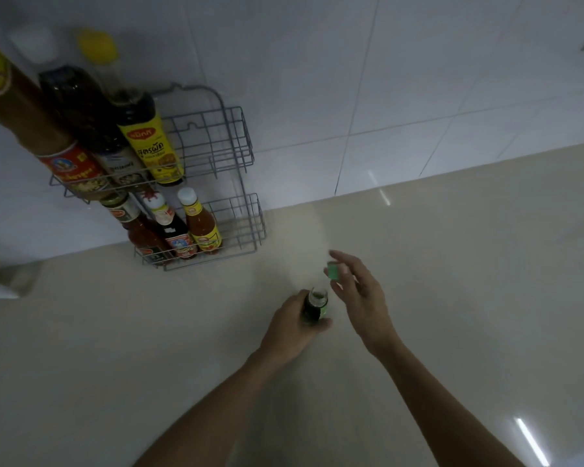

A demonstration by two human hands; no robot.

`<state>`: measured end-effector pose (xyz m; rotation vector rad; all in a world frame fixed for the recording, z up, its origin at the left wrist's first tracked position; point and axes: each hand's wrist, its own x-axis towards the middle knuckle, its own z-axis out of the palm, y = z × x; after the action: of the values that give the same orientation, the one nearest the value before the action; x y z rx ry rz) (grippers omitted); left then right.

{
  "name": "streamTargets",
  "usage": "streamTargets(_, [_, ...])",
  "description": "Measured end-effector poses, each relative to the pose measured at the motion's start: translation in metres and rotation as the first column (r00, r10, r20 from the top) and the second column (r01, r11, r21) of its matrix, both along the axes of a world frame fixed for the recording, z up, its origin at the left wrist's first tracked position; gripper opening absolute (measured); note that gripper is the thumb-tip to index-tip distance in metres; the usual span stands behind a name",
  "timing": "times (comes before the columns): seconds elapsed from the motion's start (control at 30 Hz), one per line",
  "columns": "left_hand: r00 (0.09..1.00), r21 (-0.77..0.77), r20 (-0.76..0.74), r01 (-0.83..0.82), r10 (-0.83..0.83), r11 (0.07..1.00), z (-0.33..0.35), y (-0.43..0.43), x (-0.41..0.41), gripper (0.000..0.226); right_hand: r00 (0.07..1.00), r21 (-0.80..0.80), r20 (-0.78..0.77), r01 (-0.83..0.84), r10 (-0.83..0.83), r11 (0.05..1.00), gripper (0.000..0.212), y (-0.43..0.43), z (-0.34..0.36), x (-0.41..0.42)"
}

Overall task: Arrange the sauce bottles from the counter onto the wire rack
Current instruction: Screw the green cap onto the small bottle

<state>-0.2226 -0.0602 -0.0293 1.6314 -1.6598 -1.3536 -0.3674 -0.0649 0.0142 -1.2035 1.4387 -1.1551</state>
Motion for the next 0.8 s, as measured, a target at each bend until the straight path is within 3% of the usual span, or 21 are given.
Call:
streamTargets(0.07, [1.0,0.007,-0.005,0.001,-0.001,1.0,0.01,0.0,0.006,0.035,0.992,-0.056,-0.082,-0.099,0.094,0.993,0.025,0.004,0.008,0.013])
streamTargets(0.17, [0.998,0.028,-0.049,-0.033,0.035,0.999,0.025,0.002,0.025,0.031,0.977,-0.03,0.017,-0.213,0.214,0.976,0.02,0.004,0.017,0.023])
streamTargets(0.27, [0.976,0.163,-0.214,-0.001,0.036,0.987,0.041,0.01,0.048,0.027,0.897,-0.014,0.089,-0.433,0.433,0.901,0.019,-0.006,0.038,0.024])
streamTargets(0.33, [0.957,0.167,-0.289,0.03,0.02,0.985,0.051,0.014,0.059,0.023,0.827,-0.014,0.009,-0.562,0.563,0.827,0.026,-0.012,0.055,0.029])
streamTargets(0.43, [0.924,0.152,-0.382,0.054,0.008,0.987,0.067,0.014,0.07,0.015,0.768,-0.025,-0.01,-0.641,0.641,0.767,0.03,-0.018,0.073,0.035])
streamTargets(0.53, [0.872,0.205,-0.49,0.132,-0.016,0.97,0.08,0.017,0.078,0.026,0.715,-0.004,0.006,-0.699,0.699,0.715,0.027,-0.025,0.089,0.033])
streamTargets(0.63, [0.884,0.214,-0.468,0.125,-0.011,0.969,0.089,0.019,0.083,0.026,0.685,0.04,-0.243,-0.701,0.687,0.712,0.021,-0.033,0.101,0.035])
streamTargets(0.7, [0.938,0.138,-0.345,0.023,0.026,0.99,0.096,0.021,0.081,0.014,0.663,0.053,-0.453,-0.647,0.596,0.76,0.019,-0.034,0.106,0.04])
streamTargets(0.8, [0.986,0.026,-0.145,-0.08,0.083,0.996,0.106,0.027,0.076,0.02,0.512,0.061,-0.697,-0.656,0.503,0.752,0.038,-0.029,0.11,0.047])
